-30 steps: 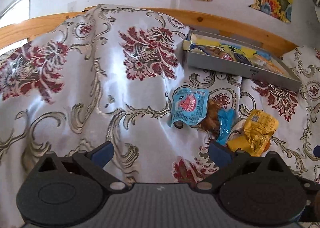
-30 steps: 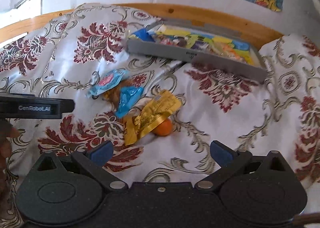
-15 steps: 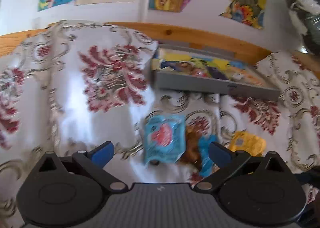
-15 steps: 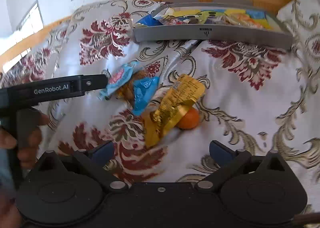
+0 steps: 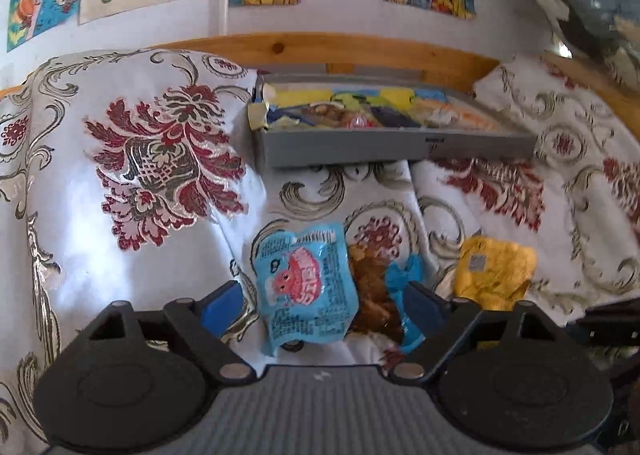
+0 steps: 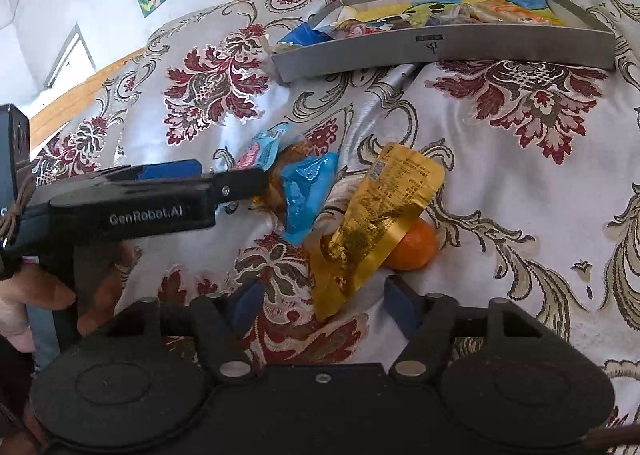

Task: Organize snacks
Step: 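Grasp the gold foil pack with the right tool while the left tool grasps a pink sausage stick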

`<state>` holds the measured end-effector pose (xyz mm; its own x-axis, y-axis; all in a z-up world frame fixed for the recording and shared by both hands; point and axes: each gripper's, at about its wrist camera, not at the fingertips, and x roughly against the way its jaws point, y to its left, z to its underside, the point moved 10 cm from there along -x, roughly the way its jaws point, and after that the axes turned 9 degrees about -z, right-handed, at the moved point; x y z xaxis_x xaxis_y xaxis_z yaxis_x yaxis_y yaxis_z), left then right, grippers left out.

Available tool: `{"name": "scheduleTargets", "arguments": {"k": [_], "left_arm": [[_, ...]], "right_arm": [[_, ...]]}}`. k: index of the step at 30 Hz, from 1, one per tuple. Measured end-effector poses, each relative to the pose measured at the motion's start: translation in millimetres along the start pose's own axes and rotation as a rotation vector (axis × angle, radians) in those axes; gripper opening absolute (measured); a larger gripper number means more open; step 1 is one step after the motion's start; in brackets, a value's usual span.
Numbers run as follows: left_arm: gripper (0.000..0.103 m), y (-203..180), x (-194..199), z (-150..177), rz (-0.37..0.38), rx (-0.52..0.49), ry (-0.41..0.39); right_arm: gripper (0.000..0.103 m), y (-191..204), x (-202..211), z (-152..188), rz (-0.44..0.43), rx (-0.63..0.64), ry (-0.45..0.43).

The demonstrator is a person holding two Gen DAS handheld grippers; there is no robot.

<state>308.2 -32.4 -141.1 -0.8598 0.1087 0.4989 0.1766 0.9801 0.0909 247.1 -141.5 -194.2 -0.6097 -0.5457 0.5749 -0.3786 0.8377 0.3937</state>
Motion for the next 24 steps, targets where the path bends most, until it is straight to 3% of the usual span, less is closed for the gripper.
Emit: {"name": "scheduleTargets", "arguments": {"k": [7, 15, 20, 24], "left_arm": [[0.068, 1, -3, 9, -0.079, -0.185, 0.009], [0.049, -7, -1, 7, -0.174, -0.305, -0.044], [0.040, 3, 2, -5, -0.221, -0.226, -0.071], [0.040, 22, 2, -12, -0.258, -0.121, -0.071]], "right_arm": [[0.050, -6, -4, -2, 0.016, -0.008, -0.012], [0.037, -5, -2, -6, 0.005, -0.022, -0.033], [0.034, 1, 3, -10, -0.010, -0.006, -0.057], [0.034, 12, 6, -14, -0.029, 0.043, -0.078]]}}
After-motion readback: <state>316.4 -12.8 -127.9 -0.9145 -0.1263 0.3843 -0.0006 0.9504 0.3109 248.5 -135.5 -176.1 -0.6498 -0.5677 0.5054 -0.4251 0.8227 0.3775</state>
